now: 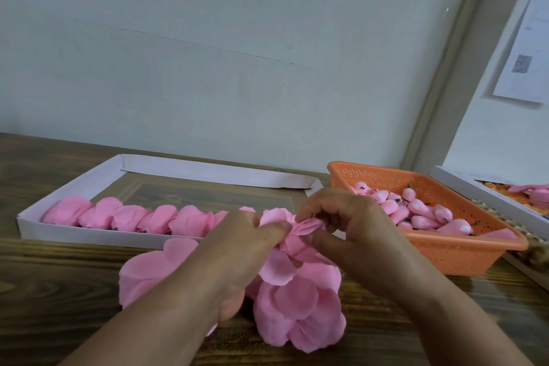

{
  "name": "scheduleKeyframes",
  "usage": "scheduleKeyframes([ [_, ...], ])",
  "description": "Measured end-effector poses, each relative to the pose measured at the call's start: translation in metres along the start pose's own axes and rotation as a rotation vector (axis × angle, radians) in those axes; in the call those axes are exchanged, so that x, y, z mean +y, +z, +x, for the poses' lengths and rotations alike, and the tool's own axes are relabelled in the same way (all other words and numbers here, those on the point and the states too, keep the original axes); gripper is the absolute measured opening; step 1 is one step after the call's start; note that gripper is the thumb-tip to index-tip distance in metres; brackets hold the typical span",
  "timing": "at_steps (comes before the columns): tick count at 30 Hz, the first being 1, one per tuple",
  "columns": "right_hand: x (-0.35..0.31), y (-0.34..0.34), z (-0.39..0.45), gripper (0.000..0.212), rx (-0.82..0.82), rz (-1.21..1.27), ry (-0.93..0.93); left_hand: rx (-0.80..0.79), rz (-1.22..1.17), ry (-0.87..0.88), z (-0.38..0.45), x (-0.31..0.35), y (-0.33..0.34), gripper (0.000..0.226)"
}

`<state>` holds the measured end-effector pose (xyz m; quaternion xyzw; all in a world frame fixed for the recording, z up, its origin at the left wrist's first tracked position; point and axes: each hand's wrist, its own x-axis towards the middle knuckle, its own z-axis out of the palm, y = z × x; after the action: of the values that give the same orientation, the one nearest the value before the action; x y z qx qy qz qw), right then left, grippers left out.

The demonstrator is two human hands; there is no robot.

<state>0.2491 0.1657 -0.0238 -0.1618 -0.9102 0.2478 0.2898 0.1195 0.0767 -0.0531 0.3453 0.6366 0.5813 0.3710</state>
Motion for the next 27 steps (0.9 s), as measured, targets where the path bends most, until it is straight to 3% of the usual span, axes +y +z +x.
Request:
scheduleKeyframes([
  [6,-0.004,0.003,-0.002,0.038,-0.069,-0.063,-0.032,-0.086,0.159,0.045,0.001,-0.002,-0.001,0.027],
  [11,-0.009,0.005,-0.004,0.026,-0.125,-0.022,-0.063,-0.124,0.307,0.085,-0.002,-0.002,-0.001,0.035],
  [16,-0.009,0.005,-0.003,0.039,-0.127,-0.061,-0.050,-0.131,0.417,0.107,-0.010,0.005,0.001,0.028],
  [20,-0.007,0.004,-0.003,0.037,-0.126,-0.057,-0.038,-0.139,0.446,0.135,-0.013,0.007,0.003,0.027],
  [24,-0.007,0.004,-0.003,0.037,-0.108,-0.035,-0.033,-0.123,0.378,0.141,-0.014,0.005,0.006,0.046],
  [27,-0.005,0.004,-0.002,0.026,-0.135,-0.080,-0.026,-0.139,0.393,0.157,-0.015,0.004,0.006,0.034],
])
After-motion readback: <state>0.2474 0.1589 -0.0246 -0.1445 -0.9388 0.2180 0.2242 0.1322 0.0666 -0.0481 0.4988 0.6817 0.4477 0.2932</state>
